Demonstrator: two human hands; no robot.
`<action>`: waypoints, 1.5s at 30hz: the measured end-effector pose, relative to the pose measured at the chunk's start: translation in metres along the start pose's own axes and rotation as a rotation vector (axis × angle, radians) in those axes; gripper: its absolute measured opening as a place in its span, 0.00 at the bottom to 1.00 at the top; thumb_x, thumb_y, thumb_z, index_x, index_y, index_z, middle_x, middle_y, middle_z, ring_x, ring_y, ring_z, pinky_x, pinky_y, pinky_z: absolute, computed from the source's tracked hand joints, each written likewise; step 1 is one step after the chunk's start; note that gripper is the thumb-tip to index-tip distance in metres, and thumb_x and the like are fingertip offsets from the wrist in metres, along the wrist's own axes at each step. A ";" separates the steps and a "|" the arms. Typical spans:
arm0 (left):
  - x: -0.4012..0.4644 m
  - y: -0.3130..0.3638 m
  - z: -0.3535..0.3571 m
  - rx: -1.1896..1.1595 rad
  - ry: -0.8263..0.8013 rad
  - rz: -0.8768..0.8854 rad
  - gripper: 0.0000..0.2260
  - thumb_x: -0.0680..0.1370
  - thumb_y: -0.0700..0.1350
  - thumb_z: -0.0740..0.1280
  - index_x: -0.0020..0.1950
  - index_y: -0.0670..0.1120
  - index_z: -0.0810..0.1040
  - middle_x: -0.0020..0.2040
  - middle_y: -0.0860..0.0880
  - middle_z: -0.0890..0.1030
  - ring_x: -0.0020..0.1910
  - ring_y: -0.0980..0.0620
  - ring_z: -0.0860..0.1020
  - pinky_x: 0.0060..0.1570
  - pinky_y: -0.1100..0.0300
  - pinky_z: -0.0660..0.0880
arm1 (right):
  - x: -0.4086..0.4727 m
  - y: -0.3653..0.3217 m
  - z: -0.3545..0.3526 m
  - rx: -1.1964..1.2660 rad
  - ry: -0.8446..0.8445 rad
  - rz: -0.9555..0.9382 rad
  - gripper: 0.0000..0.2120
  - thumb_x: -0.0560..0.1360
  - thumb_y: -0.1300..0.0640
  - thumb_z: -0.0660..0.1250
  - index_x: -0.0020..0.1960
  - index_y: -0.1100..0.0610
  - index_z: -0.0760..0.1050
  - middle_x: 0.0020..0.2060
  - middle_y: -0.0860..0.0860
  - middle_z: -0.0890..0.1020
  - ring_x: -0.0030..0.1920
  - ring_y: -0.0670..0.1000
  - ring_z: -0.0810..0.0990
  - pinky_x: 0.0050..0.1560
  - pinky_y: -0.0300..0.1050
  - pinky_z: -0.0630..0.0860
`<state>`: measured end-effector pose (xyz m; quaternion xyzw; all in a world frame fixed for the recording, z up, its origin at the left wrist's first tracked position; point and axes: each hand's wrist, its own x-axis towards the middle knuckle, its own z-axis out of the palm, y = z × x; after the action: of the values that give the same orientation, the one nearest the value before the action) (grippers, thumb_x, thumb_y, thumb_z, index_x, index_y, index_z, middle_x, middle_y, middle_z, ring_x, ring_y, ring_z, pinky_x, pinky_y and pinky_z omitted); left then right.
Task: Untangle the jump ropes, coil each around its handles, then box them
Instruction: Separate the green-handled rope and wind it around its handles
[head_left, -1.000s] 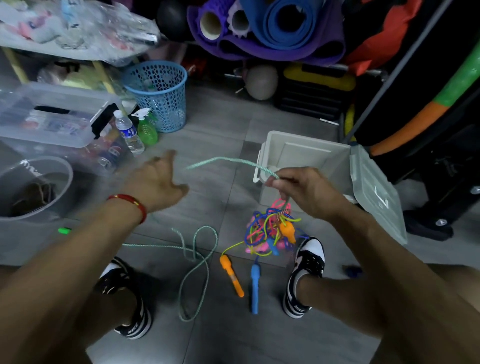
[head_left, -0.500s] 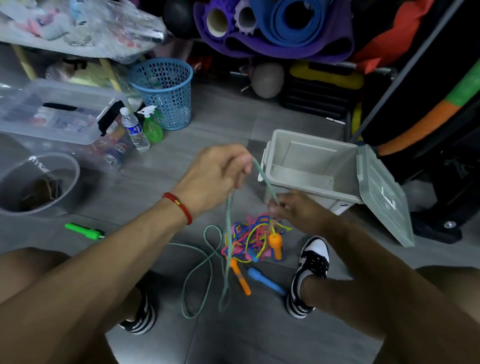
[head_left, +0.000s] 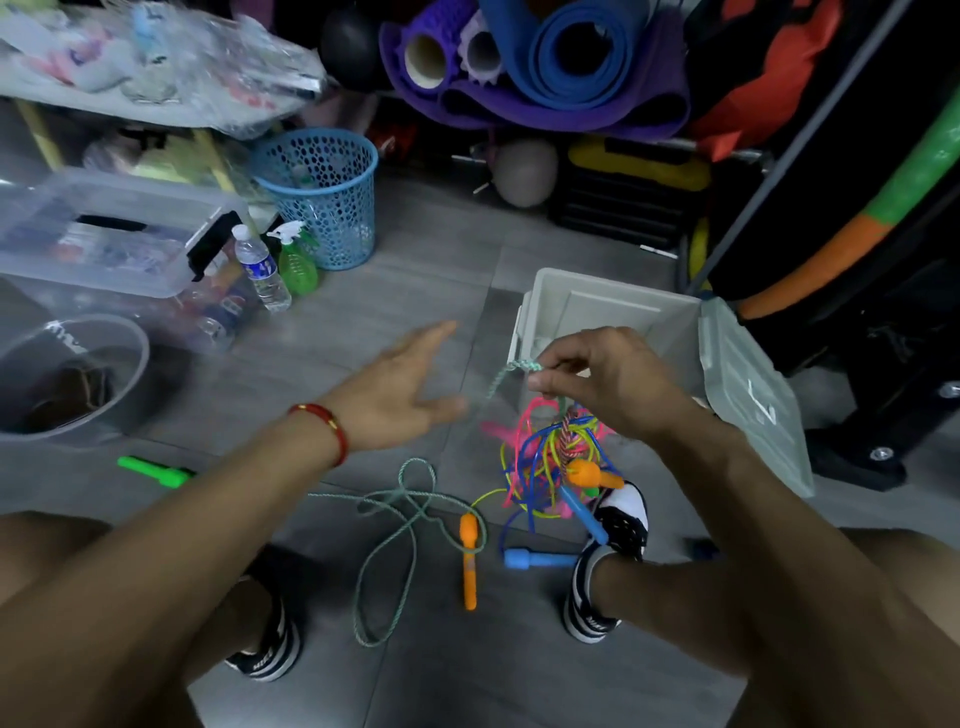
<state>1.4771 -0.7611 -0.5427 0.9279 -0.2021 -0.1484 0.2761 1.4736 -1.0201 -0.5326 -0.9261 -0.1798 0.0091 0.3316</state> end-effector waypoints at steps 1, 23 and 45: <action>0.004 0.009 0.009 -0.078 -0.003 0.076 0.38 0.77 0.57 0.70 0.81 0.51 0.55 0.79 0.49 0.63 0.76 0.52 0.64 0.73 0.64 0.59 | 0.001 -0.004 0.000 -0.024 0.000 -0.022 0.06 0.72 0.50 0.76 0.40 0.52 0.84 0.32 0.45 0.84 0.37 0.43 0.82 0.42 0.39 0.74; 0.007 0.031 -0.002 -0.828 0.180 0.041 0.11 0.84 0.42 0.60 0.45 0.41 0.76 0.46 0.42 0.81 0.48 0.42 0.84 0.50 0.42 0.81 | -0.021 0.072 0.059 -0.005 -0.291 0.133 0.13 0.71 0.59 0.70 0.51 0.48 0.72 0.41 0.49 0.80 0.40 0.49 0.77 0.46 0.46 0.75; 0.022 0.013 0.044 0.211 0.052 0.000 0.15 0.73 0.63 0.72 0.48 0.53 0.81 0.40 0.49 0.82 0.46 0.46 0.80 0.47 0.56 0.74 | -0.004 0.011 0.059 0.132 -0.028 0.018 0.15 0.64 0.64 0.76 0.46 0.51 0.78 0.39 0.47 0.83 0.40 0.47 0.80 0.43 0.48 0.78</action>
<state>1.4758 -0.8009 -0.5738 0.9553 -0.2095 -0.1019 0.1821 1.4659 -0.9933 -0.5860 -0.9035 -0.1751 0.0371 0.3895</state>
